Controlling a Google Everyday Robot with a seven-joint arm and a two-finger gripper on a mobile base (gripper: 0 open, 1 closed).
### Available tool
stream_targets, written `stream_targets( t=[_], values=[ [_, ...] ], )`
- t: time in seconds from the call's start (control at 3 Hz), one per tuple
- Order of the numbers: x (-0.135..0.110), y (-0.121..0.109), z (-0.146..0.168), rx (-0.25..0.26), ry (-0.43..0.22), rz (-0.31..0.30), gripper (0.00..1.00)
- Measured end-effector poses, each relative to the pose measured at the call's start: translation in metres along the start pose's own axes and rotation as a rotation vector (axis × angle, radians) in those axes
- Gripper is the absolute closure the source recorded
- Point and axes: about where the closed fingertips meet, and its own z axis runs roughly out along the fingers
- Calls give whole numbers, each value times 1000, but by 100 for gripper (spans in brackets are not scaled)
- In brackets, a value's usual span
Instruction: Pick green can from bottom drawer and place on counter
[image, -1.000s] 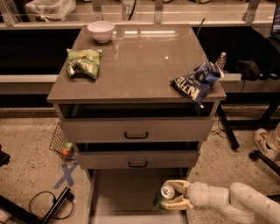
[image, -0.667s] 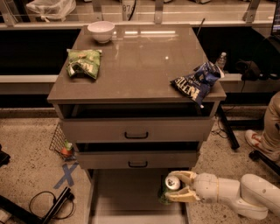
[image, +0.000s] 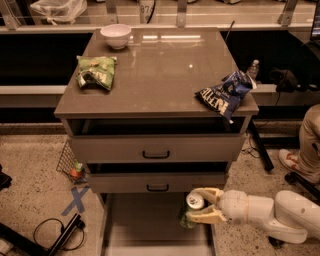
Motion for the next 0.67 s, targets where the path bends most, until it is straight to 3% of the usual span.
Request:
stream_targets(
  t=[0.33, 0.67],
  values=[
    [-71, -9, -1, 61, 33, 40, 100],
    [-171, -25, -7, 149, 92, 55, 100]
  ],
)
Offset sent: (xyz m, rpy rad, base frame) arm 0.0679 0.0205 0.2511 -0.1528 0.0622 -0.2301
